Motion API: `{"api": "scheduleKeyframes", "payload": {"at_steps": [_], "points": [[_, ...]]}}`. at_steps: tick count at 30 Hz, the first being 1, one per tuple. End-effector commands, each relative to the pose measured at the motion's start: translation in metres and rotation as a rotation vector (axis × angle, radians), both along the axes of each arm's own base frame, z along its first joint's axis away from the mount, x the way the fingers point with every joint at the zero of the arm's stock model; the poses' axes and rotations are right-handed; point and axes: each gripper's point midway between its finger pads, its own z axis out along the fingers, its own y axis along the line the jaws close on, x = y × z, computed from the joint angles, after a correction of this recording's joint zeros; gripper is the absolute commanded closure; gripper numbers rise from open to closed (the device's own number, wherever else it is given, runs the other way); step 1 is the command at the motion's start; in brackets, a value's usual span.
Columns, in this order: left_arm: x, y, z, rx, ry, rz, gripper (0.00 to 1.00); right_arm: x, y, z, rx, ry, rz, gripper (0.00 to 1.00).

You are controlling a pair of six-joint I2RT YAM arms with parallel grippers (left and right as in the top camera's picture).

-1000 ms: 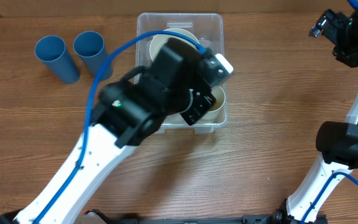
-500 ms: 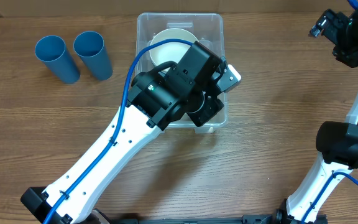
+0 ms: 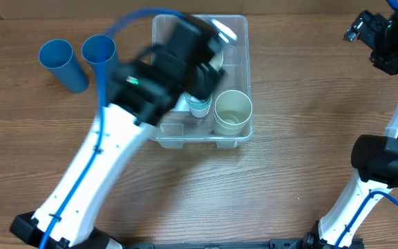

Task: Pack container
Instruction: 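Lower the second cream cup into the first cream cup and release, then grasp a dark-teal cup with the left gripper and lift it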

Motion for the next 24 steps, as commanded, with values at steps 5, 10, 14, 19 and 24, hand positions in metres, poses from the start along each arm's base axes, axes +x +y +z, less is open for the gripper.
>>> {"api": "scheduleKeyframes", "payload": {"at_steps": [5,10,14,19,24], "points": [[0.128,0.204,-0.01,-0.039,-0.072,0.63,0.14,-0.001,0.0,0.017,-0.008,-0.051,-0.006,0.0],[0.166,0.223,-0.088,0.067,0.039,0.617,0.14,-0.001,0.0,0.017,-0.008,-0.051,-0.006,0.0],[0.187,0.222,-0.129,0.097,0.074,0.605,0.13,-0.001,0.0,0.017,-0.008,-0.051,-0.006,0.0],[0.189,0.222,-0.181,0.159,0.176,0.581,0.29,-0.001,0.0,0.017,-0.008,-0.051,-0.006,0.0],[0.18,0.223,-0.202,0.181,0.248,0.582,0.93,-0.001,0.0,0.017,-0.008,-0.051,-0.006,0.0]]}}
